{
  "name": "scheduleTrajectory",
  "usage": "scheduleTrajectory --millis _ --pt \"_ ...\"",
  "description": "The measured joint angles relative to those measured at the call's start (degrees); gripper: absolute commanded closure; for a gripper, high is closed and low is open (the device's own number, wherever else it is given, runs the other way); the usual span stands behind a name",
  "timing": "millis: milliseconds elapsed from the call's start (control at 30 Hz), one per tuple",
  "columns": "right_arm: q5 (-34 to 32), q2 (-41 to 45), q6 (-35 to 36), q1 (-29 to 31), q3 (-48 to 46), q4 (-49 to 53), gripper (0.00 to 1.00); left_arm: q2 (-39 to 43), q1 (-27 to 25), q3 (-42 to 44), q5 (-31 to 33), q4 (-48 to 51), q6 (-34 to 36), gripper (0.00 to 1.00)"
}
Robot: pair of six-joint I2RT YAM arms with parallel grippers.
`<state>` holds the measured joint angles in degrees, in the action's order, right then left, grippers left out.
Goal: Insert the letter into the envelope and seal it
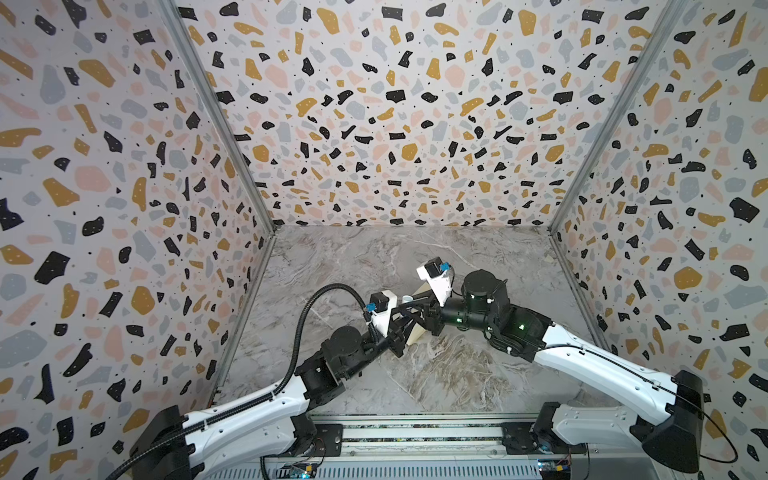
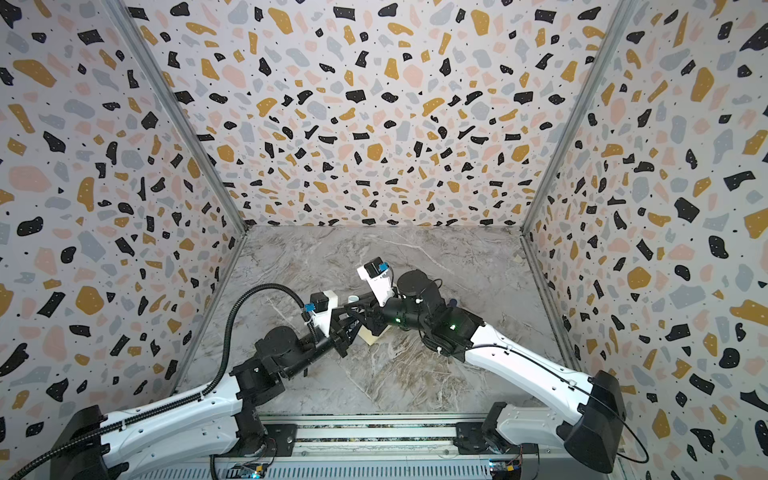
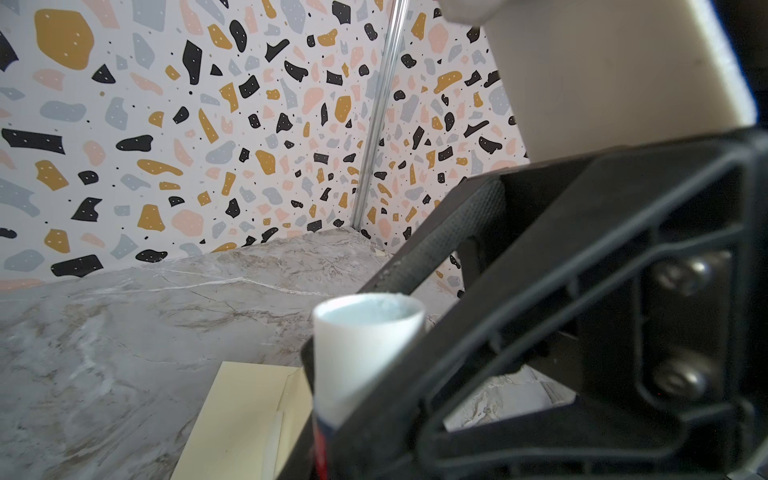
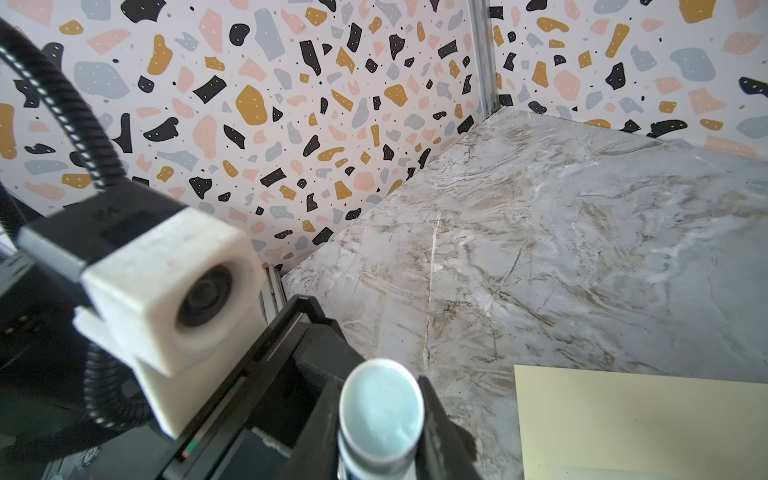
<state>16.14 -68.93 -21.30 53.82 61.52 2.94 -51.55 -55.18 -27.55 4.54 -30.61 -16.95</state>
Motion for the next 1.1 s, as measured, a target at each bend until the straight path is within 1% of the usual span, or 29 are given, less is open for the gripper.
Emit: scheduleTrajectory --millis 167,367,467,567,733,900,1100 --pt "-2.95 0.02 4.52 0.13 1.97 3.93 0.87 1.05 0.0 -0.57 0.02 1.9 1.14 0.45" --pt "-4.2 0.87 9.97 -2.19 3.17 9.57 0.88 4.61 0.0 -0.57 -0.79 5.75 3.52 0.25" --pt "-3.54 2.23 11.65 -4.57 3.15 11.13 0.88 6.32 0.0 -0.57 -2.16 7.28 4.7 0.19" --pt "-2.32 3.76 13.27 -6.32 3.17 11.87 0.87 7.26 0.0 -0.57 -4.0 8.2 5.62 0.18" --pt "1.2 4.59 15.28 -6.56 3.17 12.15 0.88 7.15 0.15 -0.57 -7.08 8.26 5.81 0.18" --pt "5.09 4.57 16.52 -6.51 3.15 13.03 0.88 5.86 0.57 -0.57 -9.64 7.85 5.62 0.26" --pt "8.15 4.57 17.33 -6.43 3.15 13.07 0.88 4.79 2.1 -0.57 -12.59 6.88 4.48 0.31"
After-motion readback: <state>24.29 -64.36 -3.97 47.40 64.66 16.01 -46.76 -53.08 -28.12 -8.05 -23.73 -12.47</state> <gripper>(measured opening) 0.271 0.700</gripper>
